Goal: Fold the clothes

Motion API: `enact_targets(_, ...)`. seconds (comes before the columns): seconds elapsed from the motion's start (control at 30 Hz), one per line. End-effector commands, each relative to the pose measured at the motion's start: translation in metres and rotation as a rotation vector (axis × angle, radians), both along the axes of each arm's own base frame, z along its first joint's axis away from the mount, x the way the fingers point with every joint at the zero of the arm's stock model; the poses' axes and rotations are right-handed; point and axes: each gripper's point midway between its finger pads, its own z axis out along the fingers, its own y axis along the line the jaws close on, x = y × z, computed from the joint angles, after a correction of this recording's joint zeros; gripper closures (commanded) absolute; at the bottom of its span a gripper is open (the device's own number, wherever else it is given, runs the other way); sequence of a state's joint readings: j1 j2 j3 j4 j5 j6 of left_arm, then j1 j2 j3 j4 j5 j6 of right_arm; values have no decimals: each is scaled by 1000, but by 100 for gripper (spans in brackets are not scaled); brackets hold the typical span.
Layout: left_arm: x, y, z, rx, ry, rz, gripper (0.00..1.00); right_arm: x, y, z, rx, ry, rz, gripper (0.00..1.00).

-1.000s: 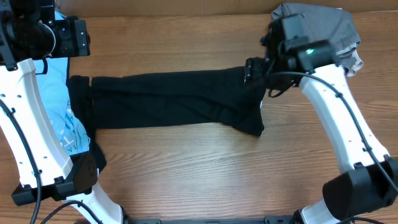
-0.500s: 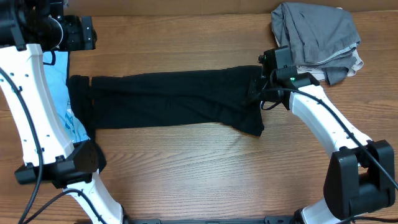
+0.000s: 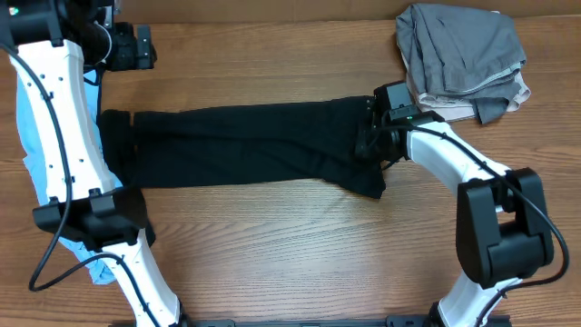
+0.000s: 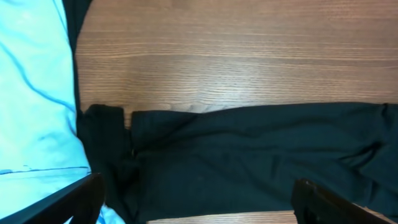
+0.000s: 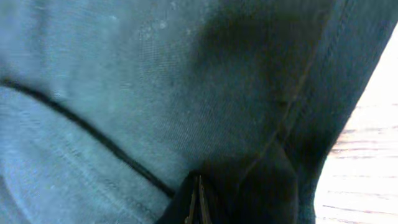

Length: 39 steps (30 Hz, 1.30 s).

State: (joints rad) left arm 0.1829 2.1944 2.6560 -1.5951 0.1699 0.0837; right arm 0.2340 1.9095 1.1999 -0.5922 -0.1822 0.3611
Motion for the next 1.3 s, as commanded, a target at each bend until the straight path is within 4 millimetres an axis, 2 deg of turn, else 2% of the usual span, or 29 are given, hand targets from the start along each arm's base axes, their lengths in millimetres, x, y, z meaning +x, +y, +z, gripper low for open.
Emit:
enact_targets(0.0, 7, -5, -20, -22, 41, -13, 0, -11, -16, -20, -31, 83, -64, 96)
enact_targets(0.17, 12, -4, -43, -32, 96, -13, 0, -22, -39, -39, -65, 169, -114, 96)
enact_targets(0.23, 14, -4, -56, -38, 125, -13, 0, -22, -60, -41, -64, 191, -169, 96)
enact_targets(0.4, 16, -4, -65, -35, 142, -27, 0, -20, -99, -41, -50, 202, -237, 96)
enact_targets(0.57, 16, -6, -67, -48, 145, -35, 0, -17, -122, -39, -6, 190, -253, 96)
enact_targets(0.67, 15, -19, -71, -107, 150, -95, 0, -14, -119, -35, 56, 168, -210, 95)
enact_targets(0.7, 14, -23, -73, -127, 157, -114, 0, -14, -118, -35, 63, 168, -208, 91)
enact_targets(0.77, 7, -28, -85, -156, 204, -126, 1, -14, -117, -35, 66, 170, -209, 53)
enact_targets(0.8, 3, -29, -94, -160, 236, -126, 1, -14, -116, -34, 71, 169, -208, 41)
enact_targets(0.83, -1, -30, -105, -162, 269, -134, 2, -14, -116, -34, 74, 169, -208, 35)
enact_targets(0.93, -16, -34, -138, -184, 375, -146, 5, -14, -116, -34, 73, 169, -208, 29)
enact_targets(1.07, -37, -37, -173, -213, 491, -138, 9, -14, -116, -34, 73, 168, -207, 27)
enact_targets(1.27, -49, -35, -210, -211, 561, -79, 12, -14, -116, -34, 73, 170, -207, 26)
